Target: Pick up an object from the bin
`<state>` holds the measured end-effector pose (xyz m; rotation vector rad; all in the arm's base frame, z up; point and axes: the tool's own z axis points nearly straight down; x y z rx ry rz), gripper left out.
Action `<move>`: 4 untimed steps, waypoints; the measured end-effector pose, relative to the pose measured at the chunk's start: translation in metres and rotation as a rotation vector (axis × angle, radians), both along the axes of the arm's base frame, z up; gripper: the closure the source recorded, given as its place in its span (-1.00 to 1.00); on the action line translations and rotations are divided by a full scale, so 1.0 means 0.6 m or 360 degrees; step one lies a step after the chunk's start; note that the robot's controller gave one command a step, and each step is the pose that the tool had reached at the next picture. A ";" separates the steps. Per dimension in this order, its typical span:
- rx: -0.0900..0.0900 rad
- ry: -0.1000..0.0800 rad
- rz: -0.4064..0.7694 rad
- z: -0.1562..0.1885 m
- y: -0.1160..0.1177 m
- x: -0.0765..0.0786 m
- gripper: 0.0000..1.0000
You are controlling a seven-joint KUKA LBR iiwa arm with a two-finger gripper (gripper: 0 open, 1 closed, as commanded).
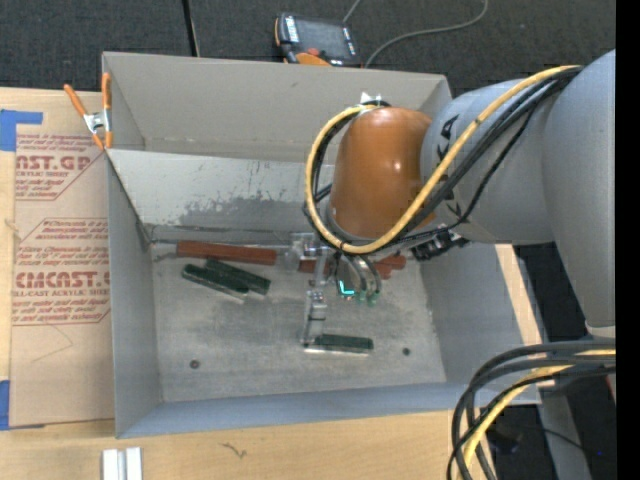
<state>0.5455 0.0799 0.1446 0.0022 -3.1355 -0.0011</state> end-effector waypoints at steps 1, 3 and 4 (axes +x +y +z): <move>-0.0002 -0.0002 0.0271 -0.068 -0.073 -0.092 -1.00; 0.0003 -0.0013 0.0819 -0.124 -0.153 -0.033 1.00; -0.0003 -0.0028 0.0880 0.145 -0.138 -0.019 1.00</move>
Offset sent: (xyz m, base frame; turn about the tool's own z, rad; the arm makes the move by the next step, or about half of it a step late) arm -0.0539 -0.0427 -0.0389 -0.1715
